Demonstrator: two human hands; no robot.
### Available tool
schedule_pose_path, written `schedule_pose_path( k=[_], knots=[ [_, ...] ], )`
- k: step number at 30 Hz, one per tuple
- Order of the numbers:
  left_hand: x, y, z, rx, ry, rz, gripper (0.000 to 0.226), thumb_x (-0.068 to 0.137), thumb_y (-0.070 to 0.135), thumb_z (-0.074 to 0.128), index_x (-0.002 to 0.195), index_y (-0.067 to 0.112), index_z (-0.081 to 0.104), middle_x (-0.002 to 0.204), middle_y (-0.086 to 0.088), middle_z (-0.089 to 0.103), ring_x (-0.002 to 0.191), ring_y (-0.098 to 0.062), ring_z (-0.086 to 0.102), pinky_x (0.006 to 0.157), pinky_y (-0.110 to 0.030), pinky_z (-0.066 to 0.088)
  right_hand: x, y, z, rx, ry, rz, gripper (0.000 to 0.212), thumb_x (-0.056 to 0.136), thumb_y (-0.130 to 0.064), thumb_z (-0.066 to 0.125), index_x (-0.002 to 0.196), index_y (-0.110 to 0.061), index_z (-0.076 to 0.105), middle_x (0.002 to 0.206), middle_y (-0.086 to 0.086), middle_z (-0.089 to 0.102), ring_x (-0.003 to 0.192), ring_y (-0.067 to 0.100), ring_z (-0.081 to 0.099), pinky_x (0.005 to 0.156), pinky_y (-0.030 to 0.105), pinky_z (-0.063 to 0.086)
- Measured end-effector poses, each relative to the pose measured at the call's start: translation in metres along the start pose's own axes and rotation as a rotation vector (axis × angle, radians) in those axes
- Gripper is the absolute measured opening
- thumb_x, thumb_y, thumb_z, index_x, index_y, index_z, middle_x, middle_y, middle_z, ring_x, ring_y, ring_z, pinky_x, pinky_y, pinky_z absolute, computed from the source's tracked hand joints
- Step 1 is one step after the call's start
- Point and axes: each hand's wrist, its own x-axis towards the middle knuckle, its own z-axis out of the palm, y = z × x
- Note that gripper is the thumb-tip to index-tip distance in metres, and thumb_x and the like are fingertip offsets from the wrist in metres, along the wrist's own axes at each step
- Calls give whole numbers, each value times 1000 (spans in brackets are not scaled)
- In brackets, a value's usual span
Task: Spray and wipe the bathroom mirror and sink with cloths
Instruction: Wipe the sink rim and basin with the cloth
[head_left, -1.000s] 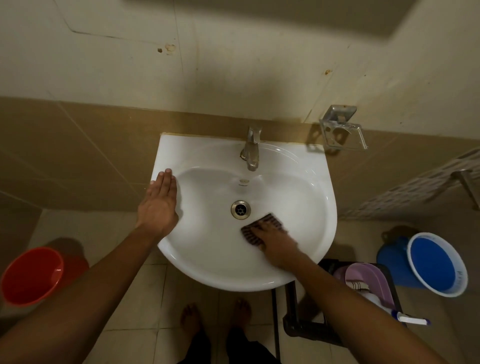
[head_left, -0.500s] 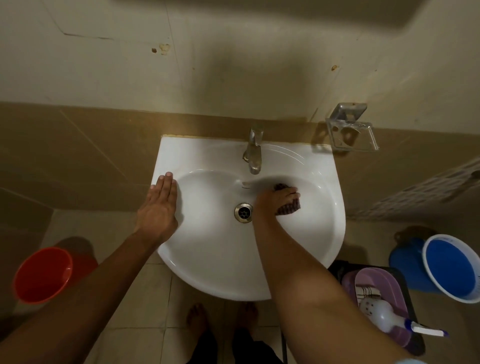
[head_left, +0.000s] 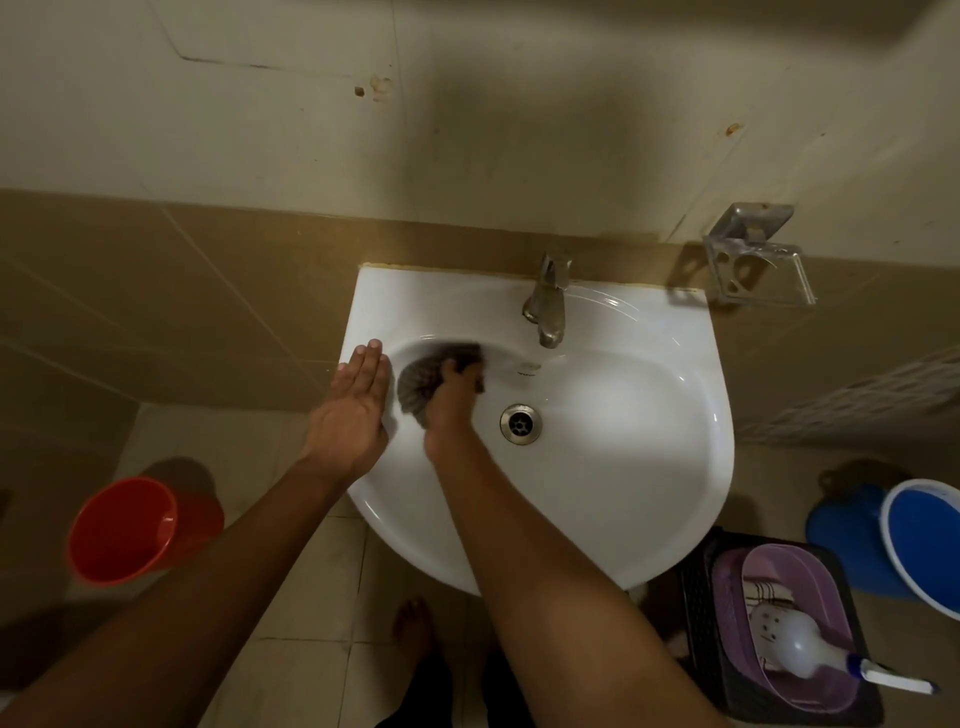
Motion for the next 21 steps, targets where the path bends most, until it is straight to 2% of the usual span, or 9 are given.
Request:
schedule_pose_path(
  k=[2, 3, 4, 6, 8, 10, 13, 16, 21],
  knots=[
    [1, 1, -7, -75, 12, -23, 60, 93, 20, 28, 151, 2, 21, 160, -14, 11, 149, -25, 10, 119, -37, 17, -13, 16, 18, -163, -133, -227, 46, 104, -49, 35, 142, -24, 39, 133, -2, 49, 128, 18, 49, 105, 28, 38],
    [2, 1, -10, -112, 12, -39, 57, 97, 19, 32, 151, 5, 22, 161, -10, 12, 149, -23, 12, 116, -38, 25, -21, 26, 21, -291, -195, -322, 47, 103, -47, 38, 141, -19, 43, 132, 0, 52, 127, 15, 50, 105, 24, 39],
    [2, 0, -12, -142, 16, -50, 55, 98, 18, 35, 151, 8, 23, 161, -7, 14, 148, -20, 14, 112, -38, 32, -26, 33, 20, -406, -248, -443, 44, 105, -35, 41, 143, -14, 42, 140, 5, 49, 131, 16, 47, 108, 25, 37],
    [2, -1, -16, -171, 15, -55, 52, 99, 19, 38, 150, 9, 28, 161, -4, 16, 148, -18, 17, 104, -40, 42, -19, 62, 4, -519, -369, -643, 54, 101, -13, 43, 152, -6, 26, 159, 13, 27, 147, 24, 26, 120, 41, 23],
    [2, -3, -17, -154, -21, -57, 56, 95, 13, 46, 148, 8, 30, 161, -3, 15, 148, -18, 16, 100, -41, 46, -8, 83, -17, -778, -476, -712, 61, 101, -16, 41, 156, -17, 15, 165, 3, 9, 152, 19, 6, 119, 51, 11],
    [1, -2, -17, -130, -53, -66, 67, 86, 3, 50, 149, 8, 27, 162, -2, 11, 148, -18, 13, 98, -40, 48, -2, 93, -40, -881, -571, -732, 62, 102, -19, 39, 156, -27, 11, 165, -5, 3, 151, 13, -2, 116, 53, 6],
    [0, 0, -18, -113, -60, -75, 74, 80, -5, 44, 150, 8, 25, 162, -1, 8, 149, -18, 12, 93, -37, 50, 16, 103, -78, -998, -574, -852, 71, 93, -17, 46, 154, -33, 15, 164, -1, 13, 151, 21, 11, 115, 58, 17],
    [-1, 0, -18, -87, -47, -68, 74, 78, -8, 42, 150, 7, 27, 162, -1, 10, 149, -18, 13, 91, -37, 51, 38, 102, -117, -1161, -529, -817, 75, 80, -14, 53, 152, -26, 32, 159, 5, 30, 145, 28, 32, 107, 63, 32],
    [-1, 0, -15, -81, -46, -56, 73, 79, -7, 42, 150, 6, 27, 162, -3, 11, 149, -19, 12, 91, -37, 51, 49, 95, -171, -1379, -389, -737, 79, 69, -11, 63, 145, -24, 47, 151, 6, 45, 136, 30, 46, 100, 51, 45]
  ],
)
